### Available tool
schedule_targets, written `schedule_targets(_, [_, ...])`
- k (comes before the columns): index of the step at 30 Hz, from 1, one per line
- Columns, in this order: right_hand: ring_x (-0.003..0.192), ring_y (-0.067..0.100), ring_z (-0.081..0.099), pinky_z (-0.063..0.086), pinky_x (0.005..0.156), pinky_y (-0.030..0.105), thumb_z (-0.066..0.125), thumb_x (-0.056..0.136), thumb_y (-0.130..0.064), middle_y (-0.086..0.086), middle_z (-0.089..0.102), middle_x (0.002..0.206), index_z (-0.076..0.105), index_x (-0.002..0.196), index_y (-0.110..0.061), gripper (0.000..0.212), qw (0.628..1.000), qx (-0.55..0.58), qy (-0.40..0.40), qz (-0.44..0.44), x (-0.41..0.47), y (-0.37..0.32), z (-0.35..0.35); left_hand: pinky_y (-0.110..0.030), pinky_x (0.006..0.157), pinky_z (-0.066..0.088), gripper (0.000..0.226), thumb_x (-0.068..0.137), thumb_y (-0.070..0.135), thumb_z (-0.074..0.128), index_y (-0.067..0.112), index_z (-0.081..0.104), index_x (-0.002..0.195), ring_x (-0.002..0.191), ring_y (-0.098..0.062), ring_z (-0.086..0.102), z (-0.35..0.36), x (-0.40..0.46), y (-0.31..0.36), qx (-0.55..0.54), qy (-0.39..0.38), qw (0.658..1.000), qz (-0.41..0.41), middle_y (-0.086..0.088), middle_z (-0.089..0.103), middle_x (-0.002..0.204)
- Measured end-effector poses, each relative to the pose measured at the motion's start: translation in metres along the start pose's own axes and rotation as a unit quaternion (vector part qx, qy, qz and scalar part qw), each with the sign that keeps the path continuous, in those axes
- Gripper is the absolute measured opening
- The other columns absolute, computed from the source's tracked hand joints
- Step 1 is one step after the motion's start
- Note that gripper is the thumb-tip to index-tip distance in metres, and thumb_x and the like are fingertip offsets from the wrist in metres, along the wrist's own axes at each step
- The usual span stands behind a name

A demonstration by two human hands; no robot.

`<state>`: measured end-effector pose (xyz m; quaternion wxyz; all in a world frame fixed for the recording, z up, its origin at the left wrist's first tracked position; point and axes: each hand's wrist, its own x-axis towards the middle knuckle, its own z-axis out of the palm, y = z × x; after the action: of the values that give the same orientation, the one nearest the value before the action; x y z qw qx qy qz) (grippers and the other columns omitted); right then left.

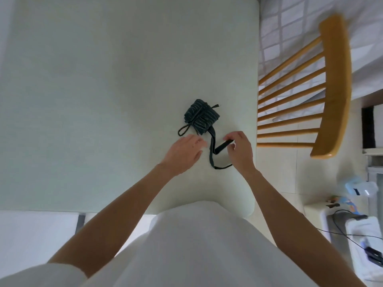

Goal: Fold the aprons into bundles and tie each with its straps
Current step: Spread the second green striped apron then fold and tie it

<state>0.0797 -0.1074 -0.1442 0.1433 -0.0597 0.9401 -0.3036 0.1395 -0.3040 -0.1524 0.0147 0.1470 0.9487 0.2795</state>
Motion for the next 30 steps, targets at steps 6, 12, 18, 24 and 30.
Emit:
schedule_targets(6, [0.103, 0.034, 0.058, 0.037, 0.102, 0.048, 0.067, 0.065, 0.011, 0.012, 0.064, 0.103, 0.067, 0.097, -0.007, 0.037, 0.958, -0.248, -0.053, -0.135, -0.053, 0.051, -0.004, -0.036, 0.099, 0.036, 0.04, 0.09, 0.014, 0.048, 0.012, 0.048, 0.13, 0.121, -0.023, 0.045, 0.039, 0.004, 0.049, 0.048, -0.189, 0.974, 0.115, -0.005, 0.051, 0.13])
schedule_targets(12, [0.133, 0.02, 0.033, -0.003, 0.113, 0.052, 0.063, 0.081, -0.019, -0.002, 0.056, 0.125, 0.062, 0.114, -0.022, 0.033, 0.901, -0.379, -0.143, -0.152, -0.059, 0.066, -0.046, -0.04, 0.105, 0.025, 0.046, 0.092, 0.033, 0.045, 0.021, 0.036, 0.135, 0.125, -0.02, 0.035, 0.049, -0.01, 0.061, 0.169, -0.237, 0.956, -0.029, 0.0, 0.043, 0.133])
schedule_targets(18, [0.12, 0.023, 0.045, 0.016, 0.111, 0.05, 0.065, 0.085, -0.026, -0.002, 0.067, 0.105, 0.068, 0.096, -0.021, 0.013, 0.894, -0.311, -0.11, -0.304, -0.054, 0.056, -0.097, -0.047, 0.111, 0.014, 0.034, 0.087, 0.044, 0.055, 0.021, 0.051, 0.112, 0.111, -0.016, 0.049, 0.03, -0.039, 0.078, 0.104, -0.151, 0.963, -0.199, 0.003, 0.057, 0.111])
schedule_targets(24, [0.088, 0.009, 0.058, 0.044, 0.084, 0.025, 0.064, 0.084, -0.011, -0.007, 0.063, 0.085, 0.059, 0.085, -0.019, 0.009, 0.931, 0.092, -0.222, -0.275, -0.05, -0.033, -0.116, -0.036, 0.098, 0.033, 0.025, 0.08, 0.035, 0.07, 0.025, 0.052, 0.095, 0.083, -0.011, 0.054, -0.017, -0.064, 0.1, -0.084, 0.05, 0.943, -0.317, 0.01, 0.06, 0.083])
schedule_targets(30, [0.072, 0.014, 0.059, 0.047, 0.081, 0.029, 0.063, 0.086, -0.007, 0.002, 0.062, 0.073, 0.06, 0.097, -0.011, 0.012, 0.893, 0.234, -0.282, -0.263, -0.042, -0.116, -0.132, -0.02, 0.076, 0.046, 0.016, 0.082, 0.017, 0.069, 0.025, 0.056, 0.088, 0.074, -0.008, 0.056, -0.09, -0.059, 0.129, -0.218, 0.238, 0.901, -0.29, 0.011, 0.057, 0.074])
